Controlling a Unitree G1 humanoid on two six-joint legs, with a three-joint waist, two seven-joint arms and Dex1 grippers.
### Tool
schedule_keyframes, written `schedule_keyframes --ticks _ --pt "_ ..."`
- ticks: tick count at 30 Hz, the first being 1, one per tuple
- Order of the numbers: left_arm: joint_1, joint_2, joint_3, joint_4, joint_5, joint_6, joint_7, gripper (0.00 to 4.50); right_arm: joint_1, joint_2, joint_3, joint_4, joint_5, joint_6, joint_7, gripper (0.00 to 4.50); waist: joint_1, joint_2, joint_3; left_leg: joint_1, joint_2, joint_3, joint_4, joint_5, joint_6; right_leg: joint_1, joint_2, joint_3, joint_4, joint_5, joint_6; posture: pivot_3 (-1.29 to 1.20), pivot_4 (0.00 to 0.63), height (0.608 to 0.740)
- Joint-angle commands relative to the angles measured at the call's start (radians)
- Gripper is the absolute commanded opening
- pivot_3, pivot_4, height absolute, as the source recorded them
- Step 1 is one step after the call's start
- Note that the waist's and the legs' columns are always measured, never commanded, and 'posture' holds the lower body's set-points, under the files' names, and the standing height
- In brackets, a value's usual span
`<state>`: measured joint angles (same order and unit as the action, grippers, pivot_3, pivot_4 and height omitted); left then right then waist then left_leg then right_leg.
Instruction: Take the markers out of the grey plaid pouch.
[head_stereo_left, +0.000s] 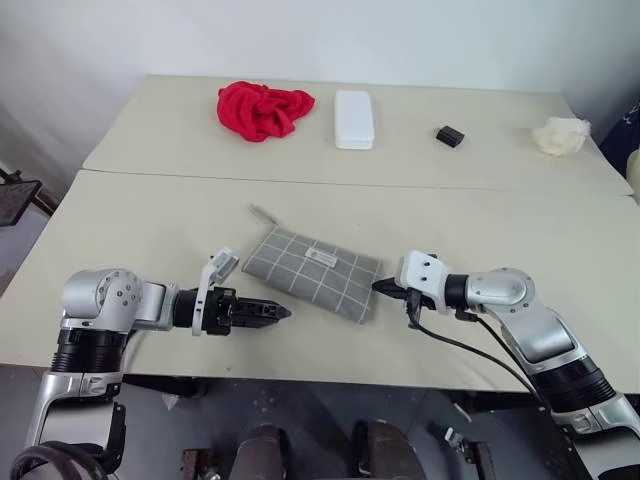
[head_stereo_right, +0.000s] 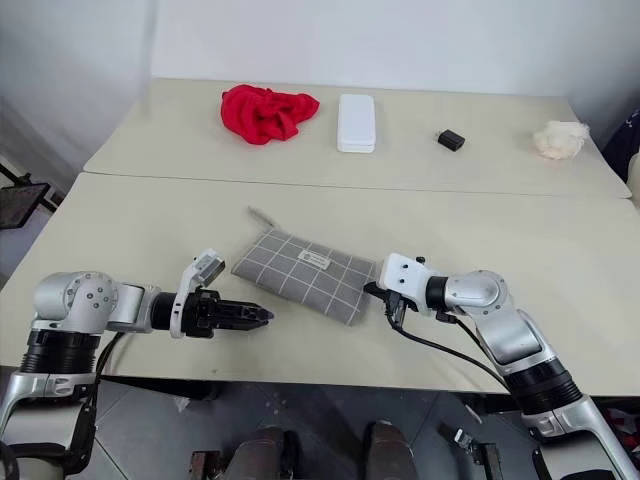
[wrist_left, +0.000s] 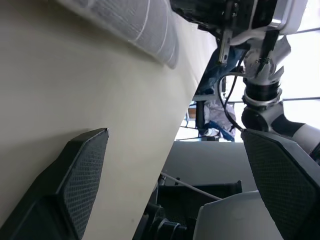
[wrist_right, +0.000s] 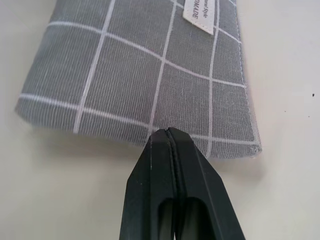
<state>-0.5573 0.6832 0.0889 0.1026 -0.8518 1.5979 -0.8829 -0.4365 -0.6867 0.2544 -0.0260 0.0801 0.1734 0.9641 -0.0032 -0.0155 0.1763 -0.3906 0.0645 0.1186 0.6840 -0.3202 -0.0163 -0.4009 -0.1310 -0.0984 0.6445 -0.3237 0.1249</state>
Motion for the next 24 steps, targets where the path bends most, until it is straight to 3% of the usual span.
schedule_keyframes --ticks 1,6,8,11,15,19,24 --pt "-0.021 0.089 0.05 0.037 0.033 -0.094 -0.025 4.5 0.003 -0.012 -0.036 0.007 0.0 -0.02 0.006 0.03 -0.002 0.0 0.0 0.0 0.0 0.0 0.0 0.0 0.0 0.0 0.0 0.0 0.0 0.0 0.0 0.0 0.15 0.74" --pt "-0.106 0.22 -0.032 0.179 0.115 -0.245 -0.135 4.5 0.015 -0.002 -0.047 -0.005 0.003 -0.008 0.001 0.03 -0.001 0.0 0.0 0.0 0.0 0.001 -0.001 0.0 0.0 -0.001 0.0 0.0 0.0 0.0 0.0 0.0 0.15 0.74" --pt "-0.151 0.229 -0.071 0.256 0.171 -0.312 -0.152 4.5 0.019 0.005 -0.05 -0.018 0.009 0.009 -0.003 0.03 0.004 0.0 0.0 0.0 0.0 0.002 -0.001 0.0 0.0 -0.001 0.0 0.0 -0.001 0.0 0.0 0.0 0.15 0.74" --pt "-0.215 0.202 -0.098 0.368 0.232 -0.384 -0.16 4.5 0.025 0.007 -0.053 -0.039 0.01 0.043 -0.006 0.03 0.004 0.0 0.0 0.0 -0.001 0.002 -0.001 0.0 0.0 -0.001 0.0 0.0 0.0 0.0 0.0 0.0 0.15 0.74" --pt "-0.325 0.009 -0.062 0.532 0.279 -0.476 -0.05 4.5 0.022 0.003 -0.049 -0.083 -0.036 0.153 -0.062 0.03 0.011 0.0 0.0 -0.001 -0.001 0.001 0.0 0.0 0.0 -0.001 0.0 0.0 0.0 0.0 0.0 0.0 0.15 0.74" --pt "-0.348 -0.084 -0.053 0.545 0.286 -0.463 -0.044 4.5 0.009 0.021 -0.044 -0.101 -0.068 0.202 -0.115 0.03 0.009 -0.001 0.0 -0.001 -0.001 0.001 0.001 0.0 0.0 -0.001 0.0 0.0 0.0 0.0 0.001 0.0 0.15 0.74" --pt "-0.321 -0.113 -0.067 0.482 0.281 -0.416 -0.048 4.5 -0.003 0.033 -0.031 -0.092 -0.104 0.217 -0.155 0.03 -0.003 0.0 0.0 0.0 0.0 0.002 -0.001 0.0 0.0 -0.001 0.001 0.0 0.0 0.0 0.001 0.0 0.15 0.74"
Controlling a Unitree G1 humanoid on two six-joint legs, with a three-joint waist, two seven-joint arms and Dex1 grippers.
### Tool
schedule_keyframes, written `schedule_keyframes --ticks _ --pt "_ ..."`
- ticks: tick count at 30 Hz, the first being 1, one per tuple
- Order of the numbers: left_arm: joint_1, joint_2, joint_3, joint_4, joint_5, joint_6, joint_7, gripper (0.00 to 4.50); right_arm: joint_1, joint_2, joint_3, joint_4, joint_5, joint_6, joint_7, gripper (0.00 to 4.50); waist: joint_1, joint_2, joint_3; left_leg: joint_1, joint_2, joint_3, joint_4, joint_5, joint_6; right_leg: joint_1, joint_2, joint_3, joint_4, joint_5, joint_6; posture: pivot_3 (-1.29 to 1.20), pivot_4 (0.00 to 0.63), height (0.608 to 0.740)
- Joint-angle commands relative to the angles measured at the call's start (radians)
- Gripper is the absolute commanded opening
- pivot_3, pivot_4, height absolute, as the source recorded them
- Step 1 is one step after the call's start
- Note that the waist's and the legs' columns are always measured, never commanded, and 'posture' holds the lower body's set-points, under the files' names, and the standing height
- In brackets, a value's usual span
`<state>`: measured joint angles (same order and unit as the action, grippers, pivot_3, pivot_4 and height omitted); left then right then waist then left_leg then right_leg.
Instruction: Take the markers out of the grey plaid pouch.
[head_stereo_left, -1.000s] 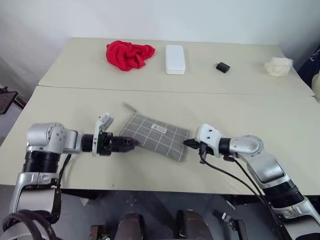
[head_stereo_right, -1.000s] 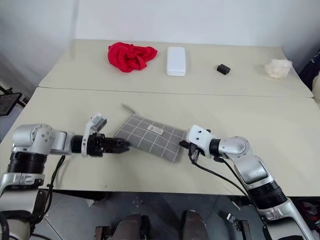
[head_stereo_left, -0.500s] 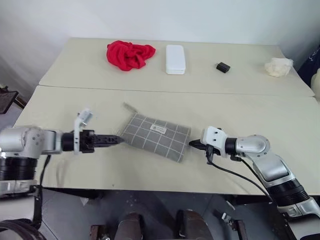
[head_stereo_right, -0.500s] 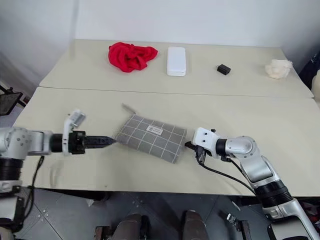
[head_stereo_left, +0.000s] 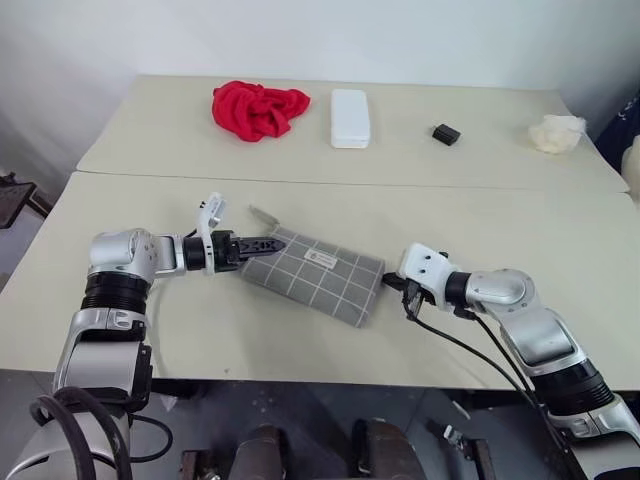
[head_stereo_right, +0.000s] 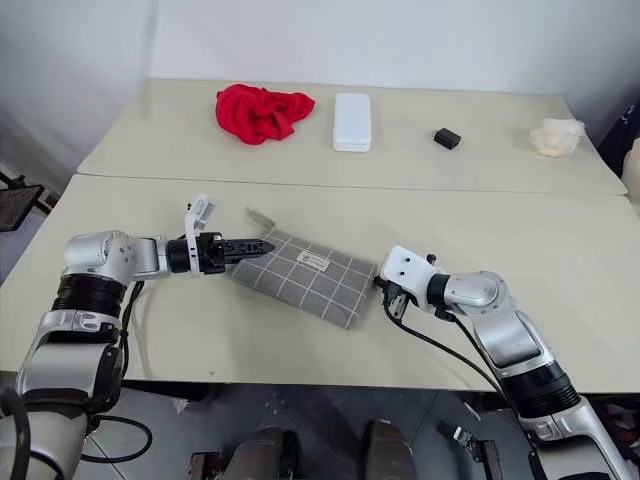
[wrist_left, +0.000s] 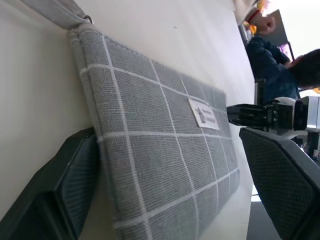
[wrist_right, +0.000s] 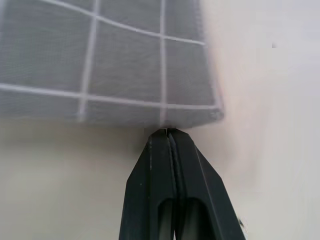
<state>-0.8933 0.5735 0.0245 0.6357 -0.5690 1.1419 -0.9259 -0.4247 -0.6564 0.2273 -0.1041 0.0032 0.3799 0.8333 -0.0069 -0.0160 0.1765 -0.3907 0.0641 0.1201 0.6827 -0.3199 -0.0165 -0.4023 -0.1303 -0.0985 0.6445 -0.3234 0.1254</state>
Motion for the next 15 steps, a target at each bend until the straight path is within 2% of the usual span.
schedule_keyframes --ticks 1,10,15 --pt "0.025 -0.003 -0.01 -0.075 -0.007 0.054 -0.014 4.5 -0.017 0.003 0.0 -0.011 -0.035 0.01 -0.027 0.03 0.002 0.0 0.0 0.0 0.0 0.0 0.0 0.0 0.0 0.0 0.0 0.0 0.0 0.0 0.0 0.0 0.15 0.74" --pt "0.151 0.076 -0.062 -0.37 -0.089 0.254 -0.067 4.5 -0.051 0.023 0.024 0.047 -0.084 -0.051 -0.044 0.03 0.002 0.0 0.0 0.0 0.0 0.0 0.001 0.0 0.0 0.0 0.0 0.001 0.0 0.0 0.0 0.0 0.15 0.74" --pt "0.227 0.067 0.005 -0.504 -0.139 0.344 -0.011 4.5 -0.06 0.032 0.031 0.078 -0.099 -0.079 -0.041 0.03 0.002 0.0 0.0 0.0 0.0 0.0 0.001 0.0 0.0 0.0 0.0 0.001 0.0 0.0 0.0 0.0 0.15 0.74"
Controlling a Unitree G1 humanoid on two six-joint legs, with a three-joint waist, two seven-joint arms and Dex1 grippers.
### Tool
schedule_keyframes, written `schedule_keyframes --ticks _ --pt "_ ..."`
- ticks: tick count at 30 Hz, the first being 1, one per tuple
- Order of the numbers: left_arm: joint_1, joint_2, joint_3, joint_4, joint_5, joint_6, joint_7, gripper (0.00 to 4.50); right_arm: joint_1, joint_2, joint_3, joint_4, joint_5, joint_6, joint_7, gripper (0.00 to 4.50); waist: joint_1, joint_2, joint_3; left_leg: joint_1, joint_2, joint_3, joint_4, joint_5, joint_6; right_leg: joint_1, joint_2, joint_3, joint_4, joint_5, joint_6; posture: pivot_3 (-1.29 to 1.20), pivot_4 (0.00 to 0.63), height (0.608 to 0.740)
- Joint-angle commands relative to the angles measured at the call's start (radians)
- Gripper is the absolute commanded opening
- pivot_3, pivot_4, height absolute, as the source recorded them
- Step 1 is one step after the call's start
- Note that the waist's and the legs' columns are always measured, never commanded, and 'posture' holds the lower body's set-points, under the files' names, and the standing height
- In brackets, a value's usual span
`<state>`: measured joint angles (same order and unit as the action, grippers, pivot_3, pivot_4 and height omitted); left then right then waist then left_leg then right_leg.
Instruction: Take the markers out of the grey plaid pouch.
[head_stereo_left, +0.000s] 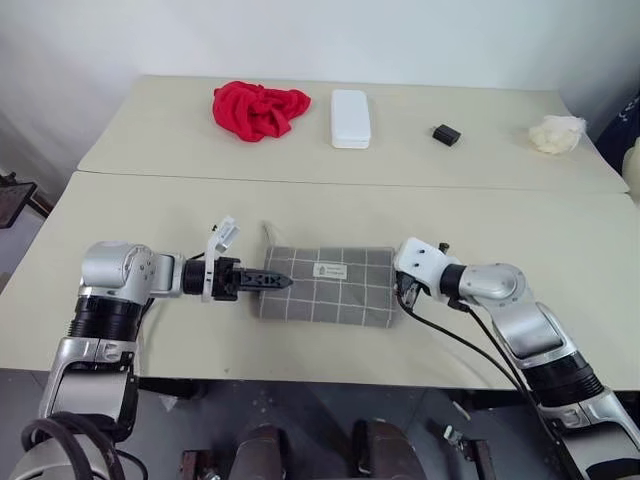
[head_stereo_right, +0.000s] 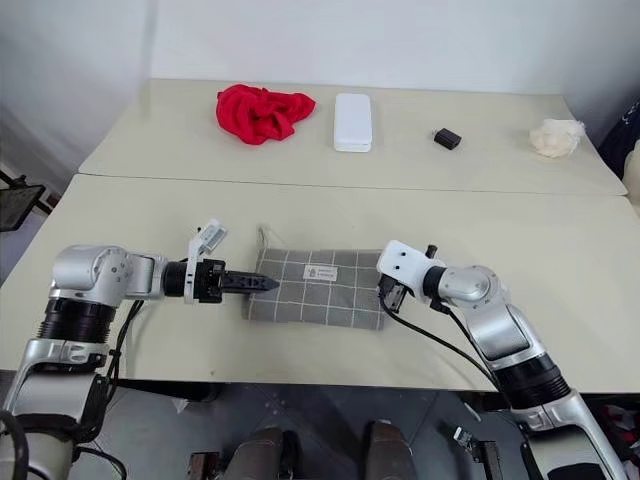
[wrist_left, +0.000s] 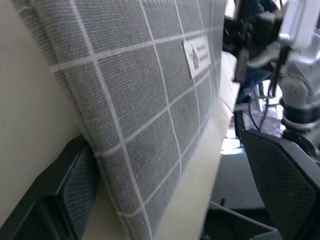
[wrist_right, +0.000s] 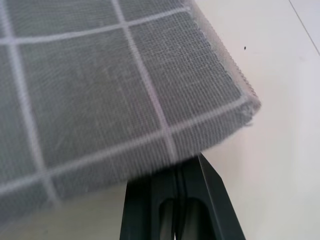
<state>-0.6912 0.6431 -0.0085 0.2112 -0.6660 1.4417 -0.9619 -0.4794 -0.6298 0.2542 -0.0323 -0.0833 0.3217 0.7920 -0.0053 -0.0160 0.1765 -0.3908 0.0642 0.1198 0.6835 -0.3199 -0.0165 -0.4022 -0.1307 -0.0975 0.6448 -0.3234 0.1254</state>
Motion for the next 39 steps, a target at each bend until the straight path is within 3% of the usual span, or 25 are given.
schedule_keyframes --ticks 1,8,11,16,20,27,31,39 --pt "0.036 -0.005 0.059 -0.099 -0.055 0.063 0.034 4.5 -0.005 0.002 0.008 0.012 -0.02 -0.03 0.002 0.03 0.0 0.0 0.0 0.0 0.0 0.0 0.0 0.0 0.0 0.0 0.0 0.0 0.0 0.0 0.0 0.0 0.15 0.74" --pt "0.054 -0.014 0.218 -0.123 -0.055 0.076 0.149 4.5 0.001 -0.095 -0.066 0.089 -0.047 -0.135 -0.003 0.03 0.006 0.0 0.0 0.0 0.0 0.0 0.0 0.0 0.0 0.0 0.0 0.0 0.0 0.0 0.0 0.0 0.15 0.74" --pt "0.055 0.025 0.231 -0.112 -0.06 0.076 0.144 4.5 0.018 -0.141 -0.132 0.095 0.042 -0.195 0.068 0.03 0.007 0.0 0.0 0.0 -0.001 0.0 0.001 0.0 0.0 0.0 -0.001 0.0 -0.001 0.0 0.0 0.0 0.15 0.74" --pt "0.052 0.051 0.225 -0.099 -0.069 0.091 0.136 4.5 0.083 -0.169 -0.195 -0.002 0.306 -0.299 0.35 0.03 -0.001 0.0 0.0 0.0 0.0 0.0 -0.001 0.0 0.0 0.0 0.0 0.0 -0.002 0.0 0.0 0.0 0.15 0.74" --pt "0.037 0.057 0.207 -0.068 -0.063 0.073 0.129 4.5 0.048 -0.084 -0.198 -0.084 0.431 -0.121 0.32 0.03 -0.005 0.0 0.0 0.001 0.0 0.0 0.0 0.0 0.0 0.0 0.001 0.0 -0.001 0.0 0.0 0.0 0.15 0.74" --pt "0.016 0.092 0.164 0.019 -0.041 0.035 0.101 4.5 -0.032 0.003 -0.076 0.012 0.289 -0.064 0.231 0.03 0.003 0.0 0.0 0.0 0.0 0.0 0.0 0.0 0.0 0.0 0.0 0.0 0.0 0.0 0.0 0.0 0.15 0.74" --pt "-0.01 0.098 0.144 0.076 -0.029 0.01 0.095 4.5 -0.043 0.005 -0.021 0.126 0.192 -0.123 0.218 0.03 0.006 0.0 0.0 0.0 0.0 0.0 0.0 0.0 0.0 0.0 0.0 0.0 0.0 0.0 0.0 0.0 0.15 0.74" --pt "-0.118 0.008 0.13 0.179 -0.035 0.093 0.127 4.5 -0.029 -0.016 0.004 0.148 0.152 -0.211 0.278 0.03 0.001 0.0 0.0 0.0 0.0 0.0 0.0 0.0 0.0 0.0 0.0 0.0 0.0 0.0 0.0 0.0 0.15 0.74"
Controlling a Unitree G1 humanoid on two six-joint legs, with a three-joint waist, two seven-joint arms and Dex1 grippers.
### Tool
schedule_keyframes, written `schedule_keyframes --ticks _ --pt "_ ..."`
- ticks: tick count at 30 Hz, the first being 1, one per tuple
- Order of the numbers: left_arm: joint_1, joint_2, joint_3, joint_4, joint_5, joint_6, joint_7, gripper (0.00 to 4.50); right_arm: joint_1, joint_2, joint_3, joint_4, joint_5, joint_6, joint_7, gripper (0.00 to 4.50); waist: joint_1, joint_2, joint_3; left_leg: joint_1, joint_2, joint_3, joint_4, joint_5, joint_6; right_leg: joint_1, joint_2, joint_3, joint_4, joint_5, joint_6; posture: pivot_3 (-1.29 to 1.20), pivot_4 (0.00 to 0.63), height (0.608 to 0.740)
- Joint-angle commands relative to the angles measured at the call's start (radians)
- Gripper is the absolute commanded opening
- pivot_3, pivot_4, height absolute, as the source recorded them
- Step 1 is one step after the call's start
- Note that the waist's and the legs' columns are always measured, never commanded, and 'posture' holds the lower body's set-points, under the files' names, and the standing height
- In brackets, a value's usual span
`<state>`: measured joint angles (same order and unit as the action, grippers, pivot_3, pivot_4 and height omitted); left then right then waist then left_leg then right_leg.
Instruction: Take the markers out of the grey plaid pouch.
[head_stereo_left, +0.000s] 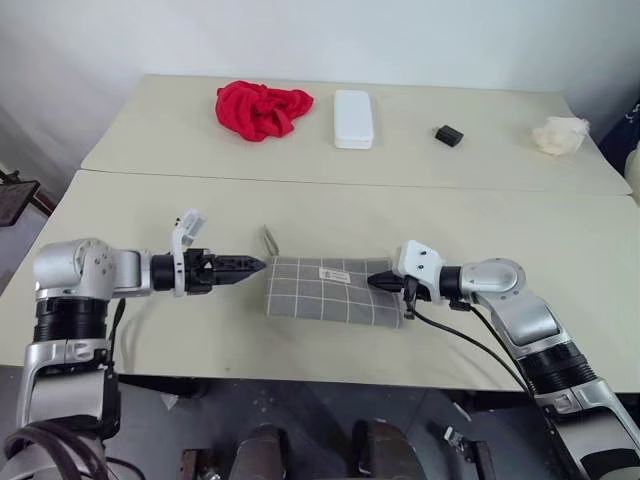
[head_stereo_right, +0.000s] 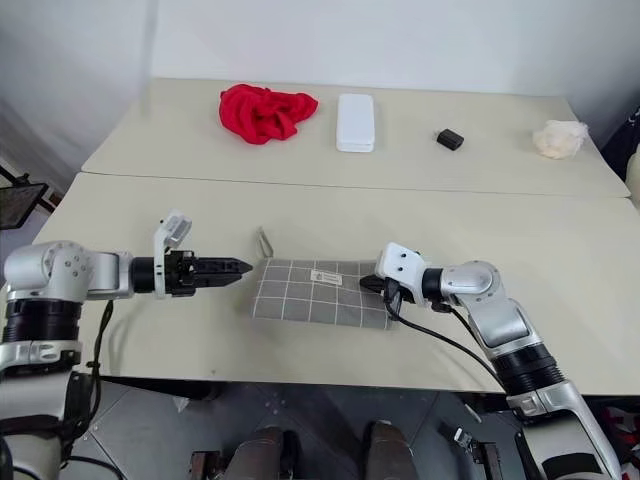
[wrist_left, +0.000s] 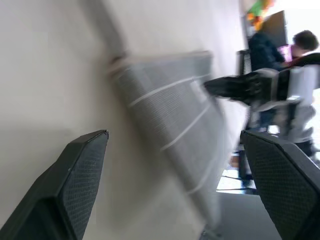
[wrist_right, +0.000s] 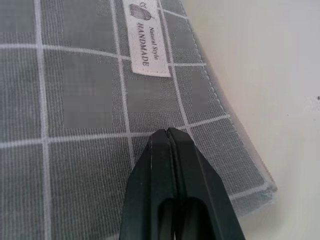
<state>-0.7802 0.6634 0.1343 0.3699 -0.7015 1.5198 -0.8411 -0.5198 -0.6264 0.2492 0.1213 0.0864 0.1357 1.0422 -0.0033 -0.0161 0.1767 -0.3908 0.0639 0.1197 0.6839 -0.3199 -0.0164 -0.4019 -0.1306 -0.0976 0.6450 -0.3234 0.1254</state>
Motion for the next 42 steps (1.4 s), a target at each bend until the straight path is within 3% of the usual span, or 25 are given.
schedule_keyframes --ticks 1,9,16,31,34,42 --pt "-0.038 -0.023 -0.03 0.037 0.015 0.006 0.012 4.5 0.009 -0.021 0.006 -0.001 -0.019 -0.031 0.032 0.03 -0.001 0.0 0.0 0.0 0.0 0.0 0.0 0.0 0.0 0.0 0.0 0.0 0.0 0.0 0.0 0.0 0.15 0.74" --pt "-0.094 -0.053 -0.07 0.141 0.032 0.064 0.019 4.5 0.023 -0.028 -0.022 -0.001 -0.019 -0.039 0.024 0.03 -0.001 0.0 0.0 0.0 0.0 0.0 0.0 0.0 0.0 0.0 0.0 0.0 0.0 0.0 0.0 0.0 0.15 0.74" --pt "-0.179 -0.177 0.056 0.358 0.069 -0.056 0.103 4.5 0.055 -0.037 -0.026 -0.032 -0.017 -0.048 0.037 0.03 0.007 0.0 0.0 0.001 0.0 -0.002 0.001 0.0 0.0 0.004 0.0 -0.002 -0.001 0.0 0.0 0.0 0.15 0.74" --pt "-0.218 -0.181 -0.157 0.367 0.101 -0.03 -0.095 4.5 0.104 -0.077 -0.027 -0.054 -0.026 -0.092 0.059 0.03 0.003 0.0 0.0 0.002 0.0 -0.002 0.0 0.0 0.0 0.004 0.0 -0.002 -0.001 0.0 0.0 0.0 0.15 0.74" --pt "-0.219 -0.187 -0.156 0.374 0.107 -0.031 -0.093 3.92 0.113 -0.088 -0.026 -0.056 -0.029 -0.113 0.063 0.0 0.003 0.0 0.0 0.002 0.0 -0.002 0.0 0.0 0.0 0.004 0.0 -0.002 -0.001 0.0 0.0 0.0 0.15 0.74" --pt "-0.217 -0.182 -0.145 0.372 0.104 -0.024 -0.1 1.64 0.128 -0.109 -0.023 -0.044 -0.038 -0.151 0.073 0.0 0.002 0.0 0.0 0.002 0.0 -0.002 0.0 0.0 0.0 0.004 0.0 -0.002 -0.001 0.0 0.0 0.0 0.15 0.74"
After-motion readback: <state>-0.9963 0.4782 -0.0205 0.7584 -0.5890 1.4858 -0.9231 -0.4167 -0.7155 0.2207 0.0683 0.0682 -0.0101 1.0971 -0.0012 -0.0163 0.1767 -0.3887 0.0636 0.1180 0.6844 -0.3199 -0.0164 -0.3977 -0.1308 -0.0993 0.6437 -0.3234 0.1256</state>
